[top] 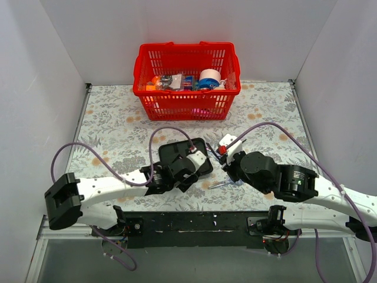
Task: Sort the hair-cutting tools
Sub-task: Move the hairdressing tool bag to the center of the board, then place the haircut tool in the hairdressing tool bag.
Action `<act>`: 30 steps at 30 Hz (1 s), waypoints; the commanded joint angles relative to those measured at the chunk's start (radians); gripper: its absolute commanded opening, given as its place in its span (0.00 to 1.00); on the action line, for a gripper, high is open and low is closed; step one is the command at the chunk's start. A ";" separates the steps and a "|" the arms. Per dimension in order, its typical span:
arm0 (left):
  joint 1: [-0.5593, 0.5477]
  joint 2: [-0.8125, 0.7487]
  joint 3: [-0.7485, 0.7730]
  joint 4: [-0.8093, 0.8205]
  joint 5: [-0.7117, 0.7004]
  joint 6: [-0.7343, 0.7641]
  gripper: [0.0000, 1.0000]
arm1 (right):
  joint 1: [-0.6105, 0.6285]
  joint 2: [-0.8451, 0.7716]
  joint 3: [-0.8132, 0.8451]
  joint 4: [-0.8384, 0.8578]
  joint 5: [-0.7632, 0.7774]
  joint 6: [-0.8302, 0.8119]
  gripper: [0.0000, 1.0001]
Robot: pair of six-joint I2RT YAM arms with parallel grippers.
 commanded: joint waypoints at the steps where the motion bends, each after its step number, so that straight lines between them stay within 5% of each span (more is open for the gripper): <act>1: 0.037 -0.160 0.092 -0.021 -0.025 -0.044 0.58 | -0.052 0.002 -0.024 0.062 -0.008 -0.006 0.01; 12: 0.305 -0.051 0.181 -0.112 -0.051 -0.340 0.63 | -0.351 0.130 -0.032 0.089 -0.344 -0.125 0.01; 18: 0.341 0.140 0.227 -0.145 -0.048 -0.554 0.59 | -0.406 0.259 -0.009 0.083 -0.379 -0.262 0.01; 30: 0.348 0.261 0.187 -0.153 -0.032 -0.801 0.52 | -0.435 0.377 -0.043 0.082 -0.488 -0.469 0.01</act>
